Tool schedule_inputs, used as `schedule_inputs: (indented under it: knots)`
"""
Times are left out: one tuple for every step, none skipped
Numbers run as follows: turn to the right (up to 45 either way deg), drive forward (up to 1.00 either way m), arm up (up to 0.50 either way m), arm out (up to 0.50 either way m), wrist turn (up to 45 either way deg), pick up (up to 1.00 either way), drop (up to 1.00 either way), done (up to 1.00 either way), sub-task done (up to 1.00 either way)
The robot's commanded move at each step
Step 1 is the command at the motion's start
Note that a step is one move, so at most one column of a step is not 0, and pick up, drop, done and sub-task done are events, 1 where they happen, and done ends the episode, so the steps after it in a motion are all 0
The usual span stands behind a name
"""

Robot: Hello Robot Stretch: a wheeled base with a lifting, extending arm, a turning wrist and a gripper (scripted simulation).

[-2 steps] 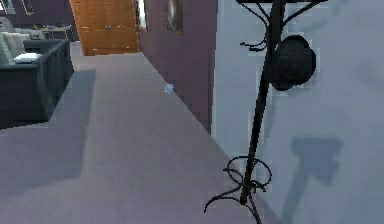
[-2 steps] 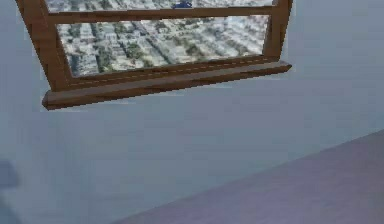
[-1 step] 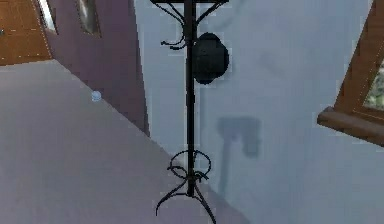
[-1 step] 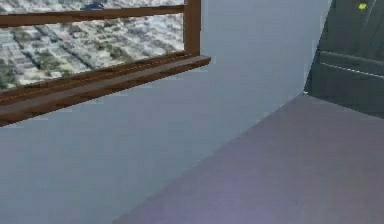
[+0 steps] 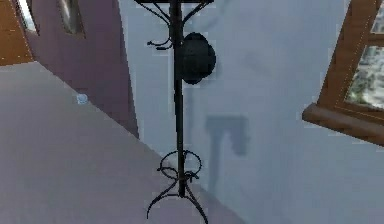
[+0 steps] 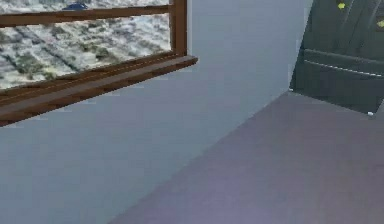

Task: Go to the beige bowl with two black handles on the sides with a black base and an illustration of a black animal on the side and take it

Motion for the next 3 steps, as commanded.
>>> schedule_inputs:
  knots:
    - [0.0, 0.05, 0.0, 0.0, 0.0, 0.0, 0.0, 0.0, 0.0]
    - [-45.0, 0.0, 0.0, 0.0, 0.0, 0.0, 0.0, 0.0, 0.0]
    - [-30.0, 0.0, 0.0, 0.0, 0.0, 0.0, 0.0, 0.0, 0.0]
